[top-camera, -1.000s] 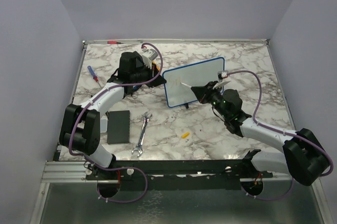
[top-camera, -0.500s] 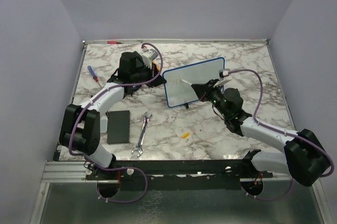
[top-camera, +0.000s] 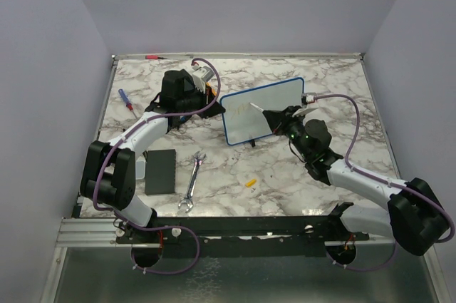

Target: Write a sentence on the whiteboard

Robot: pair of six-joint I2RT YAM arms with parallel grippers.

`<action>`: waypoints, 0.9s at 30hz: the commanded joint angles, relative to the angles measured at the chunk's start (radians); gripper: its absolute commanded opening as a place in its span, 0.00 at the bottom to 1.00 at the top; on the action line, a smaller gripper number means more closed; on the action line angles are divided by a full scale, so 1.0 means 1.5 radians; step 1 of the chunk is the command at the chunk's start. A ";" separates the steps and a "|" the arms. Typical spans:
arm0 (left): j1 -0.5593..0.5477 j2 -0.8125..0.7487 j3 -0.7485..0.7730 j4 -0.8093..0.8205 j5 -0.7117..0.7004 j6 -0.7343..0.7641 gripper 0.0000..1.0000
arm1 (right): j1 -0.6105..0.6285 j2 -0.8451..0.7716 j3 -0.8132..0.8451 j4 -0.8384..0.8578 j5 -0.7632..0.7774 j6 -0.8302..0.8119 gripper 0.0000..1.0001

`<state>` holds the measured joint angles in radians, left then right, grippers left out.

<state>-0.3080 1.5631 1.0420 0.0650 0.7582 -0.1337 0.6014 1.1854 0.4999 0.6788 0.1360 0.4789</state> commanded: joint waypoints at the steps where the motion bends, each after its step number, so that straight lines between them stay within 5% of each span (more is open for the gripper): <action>1: -0.002 -0.020 -0.004 -0.006 -0.018 0.005 0.00 | 0.001 -0.012 -0.010 -0.010 0.048 -0.002 0.01; 27: -0.003 -0.022 -0.005 -0.006 -0.019 0.006 0.00 | 0.001 0.004 -0.057 -0.019 0.033 0.022 0.01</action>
<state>-0.3088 1.5631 1.0416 0.0650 0.7544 -0.1341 0.6014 1.1816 0.4294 0.6788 0.1513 0.5194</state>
